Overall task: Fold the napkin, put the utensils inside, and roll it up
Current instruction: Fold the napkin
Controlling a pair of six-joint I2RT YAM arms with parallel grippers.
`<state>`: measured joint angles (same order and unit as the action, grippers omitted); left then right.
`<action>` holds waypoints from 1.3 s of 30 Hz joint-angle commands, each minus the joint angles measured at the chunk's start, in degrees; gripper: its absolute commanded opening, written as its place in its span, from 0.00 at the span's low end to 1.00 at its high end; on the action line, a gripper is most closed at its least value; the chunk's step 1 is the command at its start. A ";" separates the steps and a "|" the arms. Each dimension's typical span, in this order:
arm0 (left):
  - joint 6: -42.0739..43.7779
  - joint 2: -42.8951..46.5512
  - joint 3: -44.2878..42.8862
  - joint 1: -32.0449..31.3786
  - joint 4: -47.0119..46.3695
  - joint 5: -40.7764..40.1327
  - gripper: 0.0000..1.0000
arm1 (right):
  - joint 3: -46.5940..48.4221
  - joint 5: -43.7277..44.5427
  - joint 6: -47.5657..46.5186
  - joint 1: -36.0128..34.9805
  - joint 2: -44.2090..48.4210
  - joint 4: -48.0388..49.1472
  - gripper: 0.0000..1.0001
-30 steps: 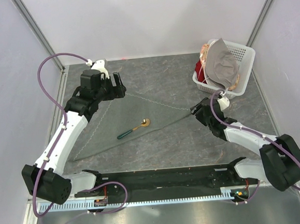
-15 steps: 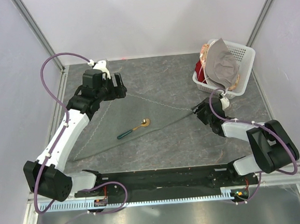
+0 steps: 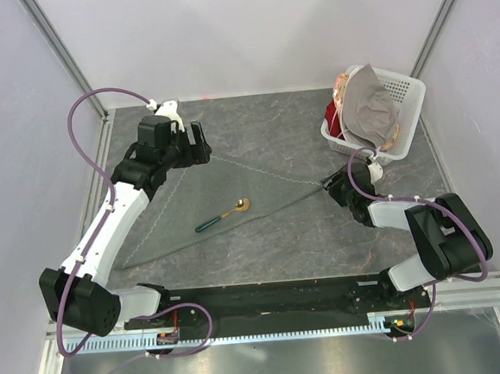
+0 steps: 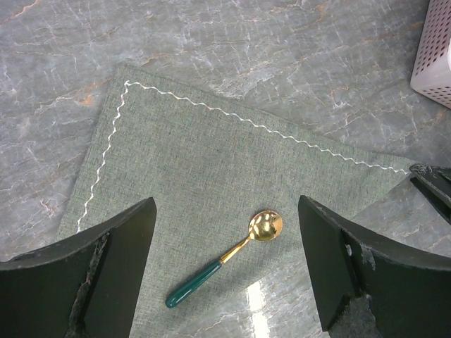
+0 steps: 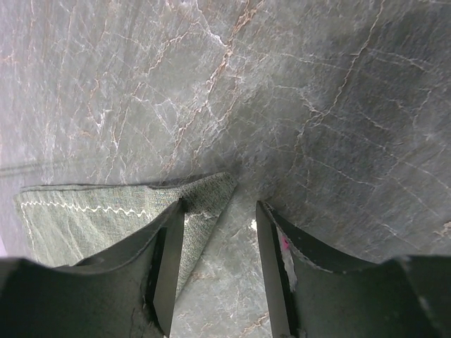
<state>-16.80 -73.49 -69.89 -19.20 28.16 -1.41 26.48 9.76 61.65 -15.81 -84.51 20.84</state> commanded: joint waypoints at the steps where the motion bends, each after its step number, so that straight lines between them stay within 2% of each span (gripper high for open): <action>1: 1.77 0.19 -0.07 0.13 -1.88 0.00 0.89 | -0.90 0.87 -0.83 0.61 -1.53 -0.18 0.51; 12: 1.68 0.63 -0.16 0.22 -1.97 -0.17 0.89 | 1.29 0.96 -2.93 0.78 -4.70 -1.50 0.40; 16: 1.59 0.81 -0.07 0.22 -1.88 -0.26 0.89 | 2.35 1.40 -3.38 0.78 -5.05 -3.08 0.26; 26: 1.59 0.81 -0.16 0.13 -1.97 -0.17 0.89 | 2.79 2.10 -4.52 0.70 -5.05 -4.05 0.16; 33: 1.59 0.72 -0.07 0.13 -1.97 -0.17 0.89 | 4.19 2.11 -8.29 0.78 -5.84 -3.88 0.02; 39: 1.59 0.54 0.01 0.22 -1.88 0.00 0.89 | 4.46 1.58 -12.69 0.78 -3.39 -0.81 0.00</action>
<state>-16.80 -73.49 -69.89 -19.20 28.16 -1.41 30.06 10.28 53.71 -15.22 -89.01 19.79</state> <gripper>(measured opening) 0.888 0.011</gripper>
